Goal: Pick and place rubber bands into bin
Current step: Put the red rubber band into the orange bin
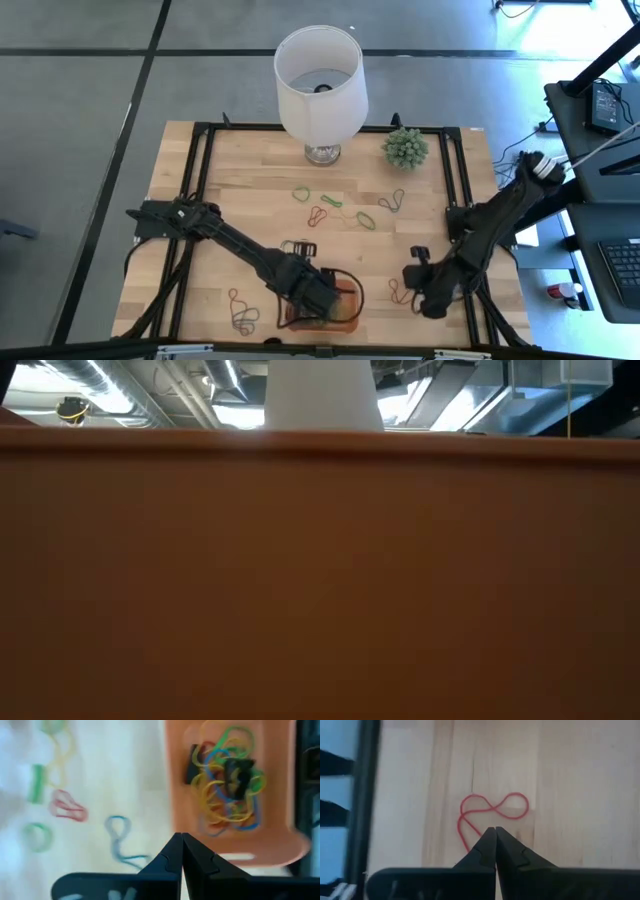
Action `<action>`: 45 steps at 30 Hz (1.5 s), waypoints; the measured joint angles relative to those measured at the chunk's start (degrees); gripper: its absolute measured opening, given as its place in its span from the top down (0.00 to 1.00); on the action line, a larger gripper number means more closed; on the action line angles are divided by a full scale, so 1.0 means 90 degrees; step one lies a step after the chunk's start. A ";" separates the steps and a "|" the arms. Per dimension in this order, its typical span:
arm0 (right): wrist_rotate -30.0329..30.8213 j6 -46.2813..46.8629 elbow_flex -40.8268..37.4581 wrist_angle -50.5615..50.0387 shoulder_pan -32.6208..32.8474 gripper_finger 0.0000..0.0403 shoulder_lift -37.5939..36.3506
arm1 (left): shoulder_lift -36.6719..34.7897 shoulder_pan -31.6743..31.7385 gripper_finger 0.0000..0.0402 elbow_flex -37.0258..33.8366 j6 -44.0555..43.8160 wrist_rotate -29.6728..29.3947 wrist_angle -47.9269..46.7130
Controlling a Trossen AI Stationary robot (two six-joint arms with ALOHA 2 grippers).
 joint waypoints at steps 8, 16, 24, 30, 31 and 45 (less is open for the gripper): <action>-0.0243 0.0378 0.0999 -0.0538 -0.0002 0.88 0.1374 | -0.1037 0.0041 1.00 -0.1047 0.1181 -0.0412 0.0311; -0.0336 0.1337 0.1454 -0.0476 -0.0010 0.70 0.2253 | -0.2916 0.0205 1.00 -0.3997 0.1529 -0.0163 0.2378; -0.0275 0.2309 0.1490 -0.0479 -0.0008 0.56 0.2697 | -0.4967 0.0407 1.00 -0.6998 0.0822 0.0041 0.4374; -0.0233 0.2811 0.1486 -0.0552 -0.0010 0.67 0.2827 | -0.6461 0.0387 1.00 -0.8908 0.0086 -0.0142 0.5799; -0.0228 0.2892 0.1482 -0.0573 -0.0012 0.71 0.2829 | -0.6676 0.0385 1.00 -0.9161 -0.0028 -0.0179 0.5969; 0.0040 0.2658 0.3261 -0.2915 -0.0022 0.99 0.2591 | -0.8180 0.0385 1.00 -1.0637 -0.0705 -0.0894 0.6725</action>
